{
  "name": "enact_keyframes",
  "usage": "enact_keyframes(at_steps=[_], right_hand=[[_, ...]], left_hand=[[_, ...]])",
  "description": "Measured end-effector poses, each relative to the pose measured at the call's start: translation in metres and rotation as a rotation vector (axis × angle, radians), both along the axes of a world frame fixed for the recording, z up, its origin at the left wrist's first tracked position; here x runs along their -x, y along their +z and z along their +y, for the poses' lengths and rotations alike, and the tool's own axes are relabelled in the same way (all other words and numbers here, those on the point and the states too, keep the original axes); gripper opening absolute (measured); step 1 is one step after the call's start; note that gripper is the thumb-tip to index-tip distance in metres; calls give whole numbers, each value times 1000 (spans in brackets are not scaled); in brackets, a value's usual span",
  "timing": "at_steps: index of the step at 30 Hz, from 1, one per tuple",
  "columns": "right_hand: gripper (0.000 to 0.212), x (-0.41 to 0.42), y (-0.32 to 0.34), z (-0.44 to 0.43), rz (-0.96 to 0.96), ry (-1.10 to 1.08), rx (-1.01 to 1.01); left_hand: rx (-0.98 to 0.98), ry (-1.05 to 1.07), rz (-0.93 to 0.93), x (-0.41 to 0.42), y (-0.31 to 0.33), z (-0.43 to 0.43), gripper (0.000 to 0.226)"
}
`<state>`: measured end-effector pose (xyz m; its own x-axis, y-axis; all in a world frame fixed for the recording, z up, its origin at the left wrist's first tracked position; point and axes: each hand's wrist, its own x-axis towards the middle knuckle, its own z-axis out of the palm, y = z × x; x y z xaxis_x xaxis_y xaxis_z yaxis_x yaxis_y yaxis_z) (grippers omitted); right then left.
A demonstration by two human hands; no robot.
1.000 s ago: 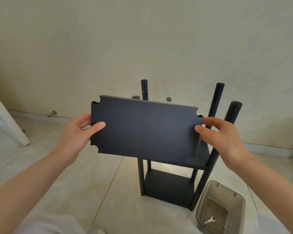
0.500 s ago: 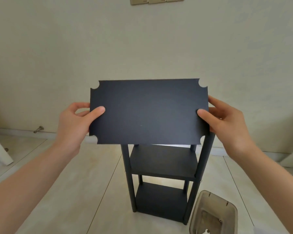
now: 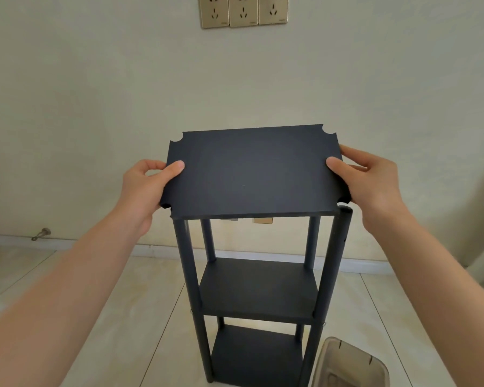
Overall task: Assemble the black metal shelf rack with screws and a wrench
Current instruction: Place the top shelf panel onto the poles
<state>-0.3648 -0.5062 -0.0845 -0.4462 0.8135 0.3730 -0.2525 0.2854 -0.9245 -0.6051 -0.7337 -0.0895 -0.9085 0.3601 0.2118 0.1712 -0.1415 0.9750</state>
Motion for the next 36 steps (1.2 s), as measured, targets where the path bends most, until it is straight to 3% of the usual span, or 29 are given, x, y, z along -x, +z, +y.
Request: enact_keyframes(at_steps=[13,25,36], right_hand=[[11,6,-17,31,-45,48,161],[11,7,-25,40,-101,85,242],[6,4,-40,38,-166,140,364]], left_hand=[[-32,-319,-53,6,-20,11,45],[7,-221,-172,7,-30,21,16],[5,-201,-295,4,-36,17,19]])
